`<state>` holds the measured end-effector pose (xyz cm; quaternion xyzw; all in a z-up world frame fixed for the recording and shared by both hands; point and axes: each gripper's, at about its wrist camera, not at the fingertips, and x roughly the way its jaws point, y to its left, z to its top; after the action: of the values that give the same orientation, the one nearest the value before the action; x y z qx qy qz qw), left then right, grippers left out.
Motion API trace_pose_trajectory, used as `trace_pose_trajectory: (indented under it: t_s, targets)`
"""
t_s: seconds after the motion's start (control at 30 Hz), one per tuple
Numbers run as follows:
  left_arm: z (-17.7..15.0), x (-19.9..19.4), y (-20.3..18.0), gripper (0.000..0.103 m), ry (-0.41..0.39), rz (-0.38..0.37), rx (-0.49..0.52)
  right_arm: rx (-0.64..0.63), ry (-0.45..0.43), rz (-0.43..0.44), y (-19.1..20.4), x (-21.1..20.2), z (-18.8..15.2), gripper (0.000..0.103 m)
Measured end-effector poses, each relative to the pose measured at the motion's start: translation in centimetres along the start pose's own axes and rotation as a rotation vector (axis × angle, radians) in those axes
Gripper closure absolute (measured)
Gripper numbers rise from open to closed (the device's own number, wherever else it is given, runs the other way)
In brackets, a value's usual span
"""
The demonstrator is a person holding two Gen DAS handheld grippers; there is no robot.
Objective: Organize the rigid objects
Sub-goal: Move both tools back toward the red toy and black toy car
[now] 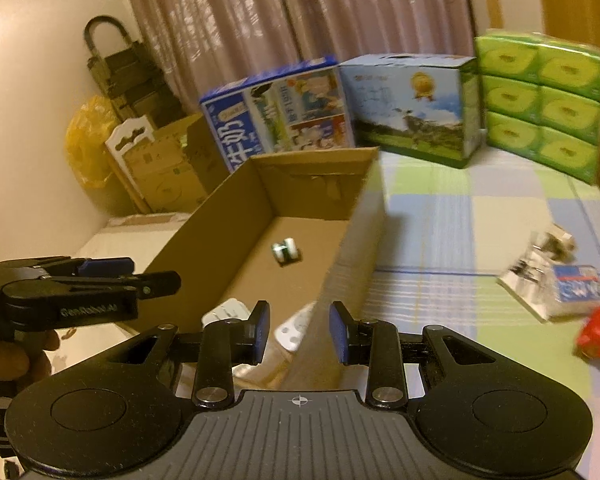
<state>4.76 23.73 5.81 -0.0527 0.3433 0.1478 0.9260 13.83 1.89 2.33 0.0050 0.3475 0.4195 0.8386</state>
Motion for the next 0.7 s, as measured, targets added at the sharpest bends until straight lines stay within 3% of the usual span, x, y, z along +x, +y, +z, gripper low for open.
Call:
trace_pose_trajectory:
  t_s: [0.17, 0.23, 0.33, 0.7]
  targets:
    - [0.1, -1.7, -3.2, 0.034, -0.030, -0.035, 0.011, 0.051, -0.027, -0.074, -2.6, -3.9, -1.8, 0.066]
    - [0.1, -2.2, -4.7, 0.029, -0.038, -0.056, 0.019, 0.079, -0.035, -0.106, -4.0, -5.5, -2.6, 0.047]
    - [0.3, -2.5, -7.3, 0.025, -0.044, -0.094, 0.037, 0.119, -0.045, -0.147, -6.2, -8.0, -3.7, 0.035]
    - [0.1, -1.8, -17.2, 0.016, -0.040, -0.225, 0.130, 0.265, -0.065, -0.305, -14.1, -15.9, -7.2, 0.030]
